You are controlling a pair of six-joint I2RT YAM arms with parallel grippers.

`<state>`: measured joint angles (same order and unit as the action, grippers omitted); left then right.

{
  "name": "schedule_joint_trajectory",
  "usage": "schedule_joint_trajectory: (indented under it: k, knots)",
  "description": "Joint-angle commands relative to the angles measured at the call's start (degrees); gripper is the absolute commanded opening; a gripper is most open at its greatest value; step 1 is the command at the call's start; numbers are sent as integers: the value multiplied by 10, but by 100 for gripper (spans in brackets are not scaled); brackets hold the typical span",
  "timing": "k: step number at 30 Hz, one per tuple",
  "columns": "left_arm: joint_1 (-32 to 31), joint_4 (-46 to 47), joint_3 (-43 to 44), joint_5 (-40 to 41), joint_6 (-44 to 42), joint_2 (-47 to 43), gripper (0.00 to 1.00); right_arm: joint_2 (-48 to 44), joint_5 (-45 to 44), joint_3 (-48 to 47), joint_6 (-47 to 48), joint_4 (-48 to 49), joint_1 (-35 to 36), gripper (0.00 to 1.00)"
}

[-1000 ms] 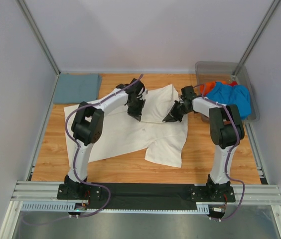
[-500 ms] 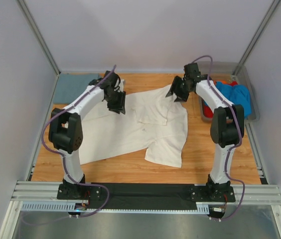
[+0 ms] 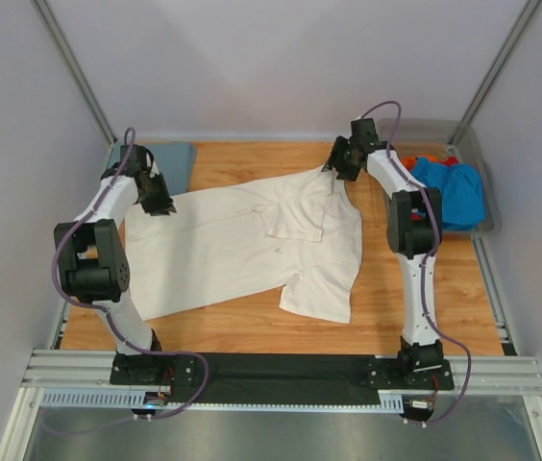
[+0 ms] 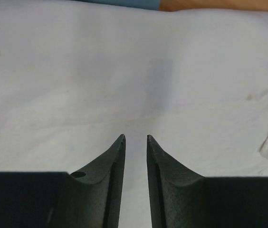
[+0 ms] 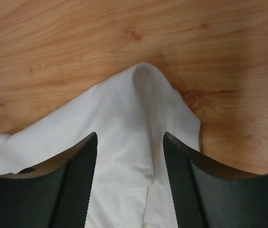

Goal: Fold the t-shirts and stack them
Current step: Fold the tshirt

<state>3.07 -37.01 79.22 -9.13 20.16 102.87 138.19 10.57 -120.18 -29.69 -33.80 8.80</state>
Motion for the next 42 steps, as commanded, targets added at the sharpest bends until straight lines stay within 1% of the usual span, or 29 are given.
schedule_joint_trajectory:
  k: [1, 4, 7, 11, 14, 16, 17, 19, 20, 21, 24, 26, 28, 31, 33, 34, 35, 36, 37, 38, 39, 40, 41, 42]
  knots:
    - [35, 43, -12, -12, 18, -4, 31, 25, -5, -49, 11, 55, -5, 56]
    - [56, 56, -29, -13, 16, 0, 30, 44, 1, -66, 13, 66, -8, 49]
    - [69, 67, -42, -13, 15, 4, 30, 61, 2, -74, 11, 80, -11, 47]
    - [85, 68, -42, 2, 7, 15, 30, 87, 0, -107, 6, 78, -15, 47]
    - [98, 72, -47, 12, 2, 24, 30, 103, 13, -122, -11, 83, -20, 44]
    - [105, 69, -45, 16, 3, 42, 30, 108, 14, -124, -15, 85, -21, 36]
    - [107, 68, -44, 16, 4, 49, 30, 108, 10, -122, -17, 85, -22, 22]
    - [112, 67, -42, 22, 8, 66, 29, 106, 6, -116, -25, 89, -26, 3]
    - [112, 61, -40, 27, 8, 73, 29, 105, -2, -111, -26, 88, -29, 0]
    - [113, 58, -35, 31, 8, 87, 29, 102, -32, -108, -28, 82, -31, 0]
    - [113, 38, -22, 54, 3, 107, 29, 73, -65, -72, -22, 107, -36, 0]
    - [114, 39, -21, 63, -2, 108, 29, 76, -61, -84, -20, 109, -39, 0]
    - [115, 34, -21, 68, -6, 109, 29, 94, -53, -107, -16, 86, -39, 0]
    - [114, 34, -21, 60, -7, 106, 29, 96, -39, -102, -16, 93, -39, 1]
    - [114, 24, -14, 53, -6, 95, 32, 96, -21, -110, -19, 85, -40, 13]
    - [114, 19, -11, 46, -5, 89, 36, 96, -20, -122, -22, 73, -39, 20]
    - [114, 8, -7, 43, -4, 69, 37, 96, -20, -135, -24, 54, -39, 29]
    - [112, 1, 0, 41, -2, 58, 39, 95, -22, -151, -25, 5, -39, 33]
    - [110, -6, 1, 44, 2, 45, 42, 92, -27, -190, -24, -26, -38, 36]
    - [108, -17, 2, 47, 2, 29, 44, 86, -35, -201, -20, -56, -37, 44]
    - [102, -24, -4, 53, 4, -3, 46, 58, -49, -200, -19, -94, -35, 49]
    - [99, -28, -10, 60, 6, -20, 47, 39, -50, -170, -16, -101, -32, 53]
    - [95, -38, -19, 72, 7, -57, 47, 17, -53, -148, -13, -108, -29, 63]
    - [90, -43, -44, 81, 9, -77, 48, -24, -62, -131, -12, -128, -26, 67]
